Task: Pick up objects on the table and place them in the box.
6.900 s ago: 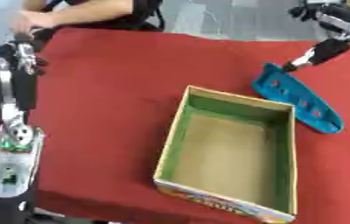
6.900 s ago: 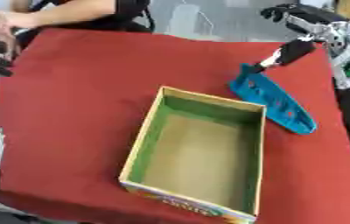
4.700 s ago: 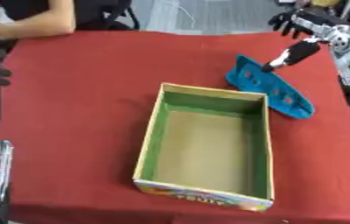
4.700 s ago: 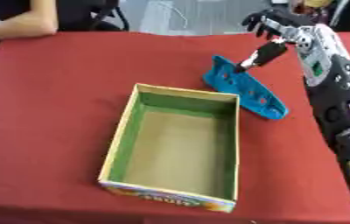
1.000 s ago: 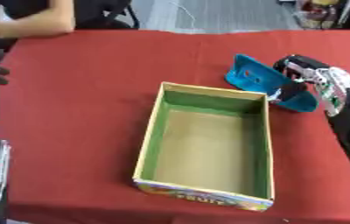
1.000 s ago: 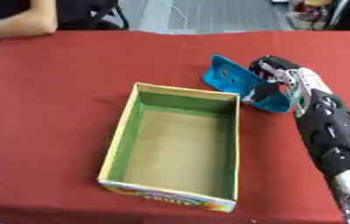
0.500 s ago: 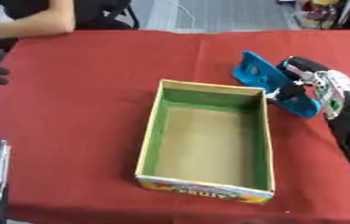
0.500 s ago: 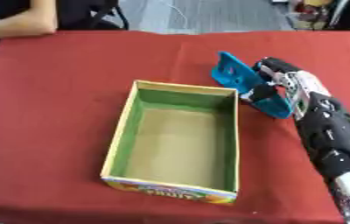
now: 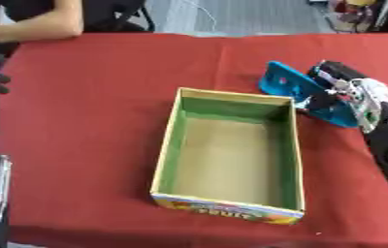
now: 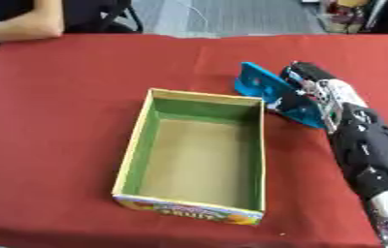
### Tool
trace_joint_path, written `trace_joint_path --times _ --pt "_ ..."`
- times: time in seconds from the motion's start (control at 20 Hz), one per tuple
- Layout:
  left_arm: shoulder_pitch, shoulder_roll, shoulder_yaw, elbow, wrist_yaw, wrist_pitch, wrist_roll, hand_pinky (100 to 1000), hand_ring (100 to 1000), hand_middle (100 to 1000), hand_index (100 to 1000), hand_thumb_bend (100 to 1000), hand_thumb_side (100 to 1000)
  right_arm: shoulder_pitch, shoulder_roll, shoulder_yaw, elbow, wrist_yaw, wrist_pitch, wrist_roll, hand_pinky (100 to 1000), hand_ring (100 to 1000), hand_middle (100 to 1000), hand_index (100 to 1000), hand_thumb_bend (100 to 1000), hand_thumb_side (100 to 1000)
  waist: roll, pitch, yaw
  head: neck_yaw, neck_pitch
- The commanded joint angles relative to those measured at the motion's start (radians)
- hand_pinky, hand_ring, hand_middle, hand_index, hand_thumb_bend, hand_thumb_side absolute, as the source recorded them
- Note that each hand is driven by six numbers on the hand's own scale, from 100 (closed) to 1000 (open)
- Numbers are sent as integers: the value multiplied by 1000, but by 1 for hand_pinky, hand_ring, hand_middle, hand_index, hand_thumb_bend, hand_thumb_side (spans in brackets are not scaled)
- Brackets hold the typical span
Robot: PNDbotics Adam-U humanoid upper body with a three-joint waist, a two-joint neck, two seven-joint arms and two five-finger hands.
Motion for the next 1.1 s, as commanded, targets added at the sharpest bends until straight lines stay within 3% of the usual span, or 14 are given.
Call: trace_joint_path --times 0.05,0.15,0.4,0.75,0.8,0.85,0.95,1.1 --pt "-13 24 5 -19 -5 -1 -2 432 461 567 623 100 969 4 -13 5 17 11 -3 -20 100 100 100 353 406 293 1 -7 2 1 -1" --pt "-13 24 5 -19 -5 -1 -2 432 461 567 623 100 969 4 -15 4 20 6 -3 -27 100 100 100 356 376 268 1 -7 3 1 -1" --pt "-13 24 5 -19 -5 -1 -2 432 461 567 623 100 969 3 -18 -2 8 -17 -15 -85 100 100 100 418 100 480 0 -8 3 2 -1" --pt "-12 25 6 -18 -6 -1 -1 433 461 567 623 100 969 -3 -37 -8 -8 -54 -30 -155 100 100 100 335 100 444 0 -9 3 6 -3" --pt "-11 25 7 -18 -6 0 -1 433 462 567 623 100 970 -7 -43 -11 -17 -62 -29 -157 100 100 100 320 100 482 0 -10 2 8 -3" --pt "-11 26 7 -19 -6 0 -1 433 462 567 623 100 969 -10 -49 -13 -27 -68 -28 -158 100 100 100 312 100 434 -1 -10 2 9 -3" --pt "-10 27 8 -18 -7 0 0 433 462 568 623 100 969 -19 -63 -20 -51 -81 -18 -165 100 100 100 292 100 436 -1 -12 1 11 -2" --pt "-9 28 8 -18 -7 1 1 433 462 568 623 100 969 -29 -81 -28 -92 -99 2 -189 100 100 100 245 110 371 -1 -13 -1 14 -5"
